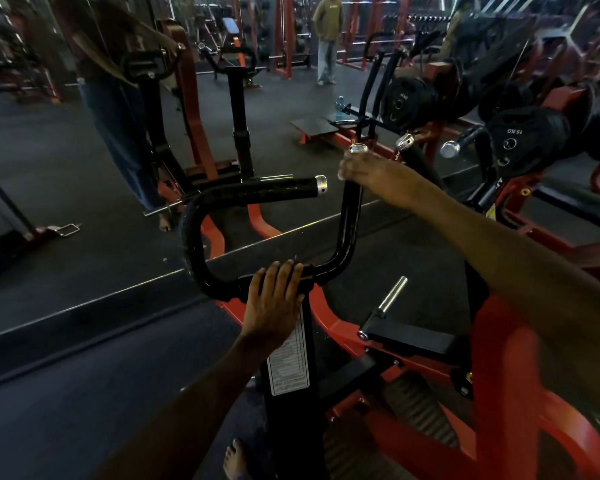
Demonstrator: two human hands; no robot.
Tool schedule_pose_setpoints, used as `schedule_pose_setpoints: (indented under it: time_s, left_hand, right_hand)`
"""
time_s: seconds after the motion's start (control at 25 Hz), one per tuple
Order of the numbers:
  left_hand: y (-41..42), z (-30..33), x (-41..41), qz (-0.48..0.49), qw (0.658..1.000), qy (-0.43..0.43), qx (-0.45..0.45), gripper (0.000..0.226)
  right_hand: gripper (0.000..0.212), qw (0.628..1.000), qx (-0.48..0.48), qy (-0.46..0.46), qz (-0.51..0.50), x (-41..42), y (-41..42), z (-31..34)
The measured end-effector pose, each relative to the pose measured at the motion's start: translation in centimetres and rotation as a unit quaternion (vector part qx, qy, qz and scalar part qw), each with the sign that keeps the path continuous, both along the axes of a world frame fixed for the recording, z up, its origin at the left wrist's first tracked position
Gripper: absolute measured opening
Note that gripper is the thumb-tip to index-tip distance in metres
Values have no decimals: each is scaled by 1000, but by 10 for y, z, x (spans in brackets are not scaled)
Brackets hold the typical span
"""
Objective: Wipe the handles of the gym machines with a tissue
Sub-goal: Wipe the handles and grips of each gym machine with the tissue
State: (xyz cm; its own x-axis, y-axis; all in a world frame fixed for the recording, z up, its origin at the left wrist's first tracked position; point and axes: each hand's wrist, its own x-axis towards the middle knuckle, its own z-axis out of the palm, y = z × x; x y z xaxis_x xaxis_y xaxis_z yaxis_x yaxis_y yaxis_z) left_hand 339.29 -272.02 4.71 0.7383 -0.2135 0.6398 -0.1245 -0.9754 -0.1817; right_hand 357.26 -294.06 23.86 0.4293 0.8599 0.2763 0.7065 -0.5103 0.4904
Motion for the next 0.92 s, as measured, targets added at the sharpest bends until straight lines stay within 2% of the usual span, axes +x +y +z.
schedule_pose_setpoints:
  time_s: [0.08, 0.12, 0.24, 0.28, 0.36, 0.44, 0.52, 0.6, 0.68, 0.72, 0.76, 0.8, 0.88, 0.92]
  left_hand:
    - [0, 0, 0, -1, 1000, -4, -3, 52]
    - [0, -1, -1, -1, 1000, -5, -2, 52]
    - [1, -2, -2, -7, 1000, -4, -4, 51]
    - [1, -1, -2, -7, 1000, -5, -5, 51]
    - [0, 1, 0, -6, 1000, -9, -8, 50]
    - [-1, 2, 0, -8, 1000, -12, -14, 50]
    - [-1, 1, -2, -10, 1000, -16, -13, 50]
    - [0, 0, -3, -14, 1000, -13, -14, 51]
    - [0, 1, -2, -11, 1000, -8, -14, 51]
    - [0, 3, 0, -9, 1000, -5, -13, 51]
    - [0, 3, 1, -8, 1000, -3, -12, 51]
    - [0, 3, 1, -8, 1000, -1, -12, 51]
    - [0, 1, -1, -6, 1000, -2, -10, 51]
    - [-1, 1, -2, -4, 1000, -1, -11, 51]
  right_hand:
    - [54, 996, 66, 18, -51, -2, 7, -4]
    - [55, 997, 71, 21, -36, -6, 7, -14]
    - [56, 997, -34, 42, 47, -24, -3, -47]
    - [54, 997, -39, 42, 60, -21, -6, -43]
    - [50, 999, 21, 34, 16, -2, -6, -25]
    - [61, 989, 124, 52, -61, 6, 3, -13]
    - [63, 977, 177, 73, -92, -6, 10, -28]
    - [60, 984, 169, 47, -22, -24, 6, -68]
    - [63, 994, 104, 2, 39, -25, -10, -77]
    - [64, 994, 104, -19, 27, -15, -14, -70]
    - [63, 988, 157, 5, -12, -9, -10, -57]
    - [58, 965, 247, 43, -77, -9, -1, -42]
    - [48, 872, 430, 173, -156, -14, 18, -37]
    - [44, 833, 488, 200, -170, -22, 29, -43]
